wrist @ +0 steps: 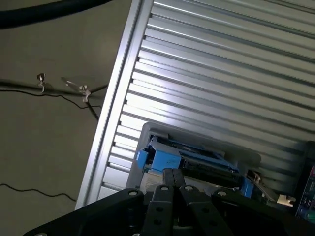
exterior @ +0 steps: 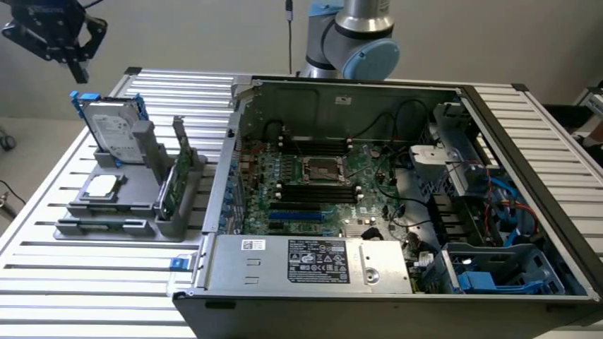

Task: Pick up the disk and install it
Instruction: 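Pick up the disk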

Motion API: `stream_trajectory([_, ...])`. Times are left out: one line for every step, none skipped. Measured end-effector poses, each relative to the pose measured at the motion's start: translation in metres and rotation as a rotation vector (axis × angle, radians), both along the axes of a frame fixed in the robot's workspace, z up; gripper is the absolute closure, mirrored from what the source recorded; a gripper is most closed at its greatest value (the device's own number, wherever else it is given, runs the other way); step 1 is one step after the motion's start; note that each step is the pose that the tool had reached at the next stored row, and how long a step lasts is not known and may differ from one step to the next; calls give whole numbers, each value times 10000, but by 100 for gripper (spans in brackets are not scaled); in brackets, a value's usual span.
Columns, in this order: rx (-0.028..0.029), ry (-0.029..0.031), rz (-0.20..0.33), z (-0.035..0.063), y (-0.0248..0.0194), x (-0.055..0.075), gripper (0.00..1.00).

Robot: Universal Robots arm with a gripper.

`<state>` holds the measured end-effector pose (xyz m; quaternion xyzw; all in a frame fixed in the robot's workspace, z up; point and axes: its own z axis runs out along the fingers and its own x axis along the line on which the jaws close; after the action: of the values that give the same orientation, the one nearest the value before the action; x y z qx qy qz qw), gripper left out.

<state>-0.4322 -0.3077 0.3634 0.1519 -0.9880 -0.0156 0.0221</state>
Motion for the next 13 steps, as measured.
stream_trajectory([0,1,178,-1,0,0,89])
stream_trajectory([0,0,360,-2,0,0,89])
stream_trajectory([0,-1,539,-3,0,-1,89])
stream_trajectory([1,-2,729,-4,0,0,89])
stream_trajectory([1,-1,910,-3,0,0,89])
stream_trajectory([0,0,1089,-3,0,0,89])
stream_trajectory([0,-1,1270,-3,0,0,89])
stream_trajectory([0,-1,1449,-3,0,0,89])
stream_trajectory([1,0,1634,-3,0,0,89])
stream_trajectory([1,0,1815,-3,0,0,89])
stream_trajectory([2,0,1994,-3,0,0,89])
stream_trajectory([3,0,2175,-3,0,0,89])
stream_trajectory([4,0,2364,-3,0,0,89])
